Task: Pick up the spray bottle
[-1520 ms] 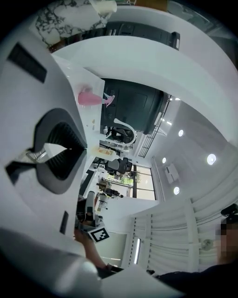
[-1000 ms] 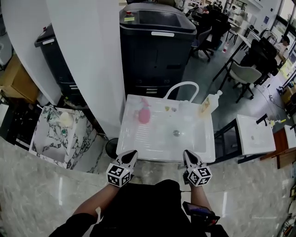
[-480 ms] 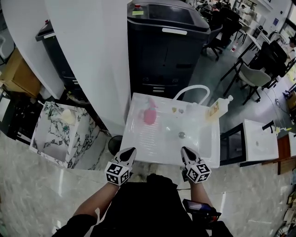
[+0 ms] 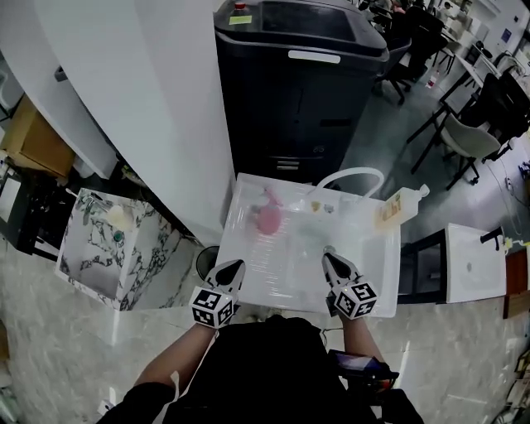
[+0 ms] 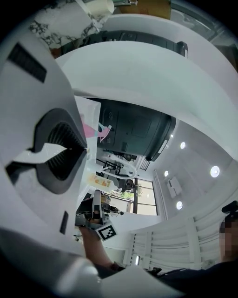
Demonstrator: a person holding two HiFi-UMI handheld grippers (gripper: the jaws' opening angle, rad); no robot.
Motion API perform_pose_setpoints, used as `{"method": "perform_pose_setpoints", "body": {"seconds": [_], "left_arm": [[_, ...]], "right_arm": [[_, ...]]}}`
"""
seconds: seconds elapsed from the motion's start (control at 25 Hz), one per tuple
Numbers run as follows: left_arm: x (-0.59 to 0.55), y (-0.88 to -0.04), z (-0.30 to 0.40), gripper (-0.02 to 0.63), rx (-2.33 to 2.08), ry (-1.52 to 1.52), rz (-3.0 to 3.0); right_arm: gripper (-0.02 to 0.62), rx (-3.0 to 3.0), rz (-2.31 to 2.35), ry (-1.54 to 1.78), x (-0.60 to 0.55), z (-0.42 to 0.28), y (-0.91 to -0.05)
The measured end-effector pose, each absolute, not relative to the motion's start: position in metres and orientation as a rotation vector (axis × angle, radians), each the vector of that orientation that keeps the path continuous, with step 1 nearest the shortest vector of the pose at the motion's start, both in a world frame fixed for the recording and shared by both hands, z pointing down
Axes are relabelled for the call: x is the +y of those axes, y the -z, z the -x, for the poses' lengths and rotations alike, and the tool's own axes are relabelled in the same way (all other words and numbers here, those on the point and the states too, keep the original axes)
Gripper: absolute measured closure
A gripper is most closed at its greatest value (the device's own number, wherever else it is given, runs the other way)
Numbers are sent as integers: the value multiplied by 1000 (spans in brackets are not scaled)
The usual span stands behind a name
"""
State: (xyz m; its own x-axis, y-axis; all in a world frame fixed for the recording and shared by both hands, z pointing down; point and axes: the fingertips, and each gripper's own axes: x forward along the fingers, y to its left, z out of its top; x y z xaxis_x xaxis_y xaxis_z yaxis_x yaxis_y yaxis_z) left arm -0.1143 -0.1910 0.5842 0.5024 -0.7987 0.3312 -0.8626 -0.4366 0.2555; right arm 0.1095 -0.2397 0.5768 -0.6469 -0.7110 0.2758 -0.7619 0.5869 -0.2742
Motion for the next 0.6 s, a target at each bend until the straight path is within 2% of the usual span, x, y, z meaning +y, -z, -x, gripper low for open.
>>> {"method": "perform_pose_setpoints", "body": {"seconds": [0.6], "left_arm": [[-280, -605, 84, 598, -1355, -331, -2368]], "right_arm": [[569, -2704, -1125, -654, -291, -98, -598]]}}
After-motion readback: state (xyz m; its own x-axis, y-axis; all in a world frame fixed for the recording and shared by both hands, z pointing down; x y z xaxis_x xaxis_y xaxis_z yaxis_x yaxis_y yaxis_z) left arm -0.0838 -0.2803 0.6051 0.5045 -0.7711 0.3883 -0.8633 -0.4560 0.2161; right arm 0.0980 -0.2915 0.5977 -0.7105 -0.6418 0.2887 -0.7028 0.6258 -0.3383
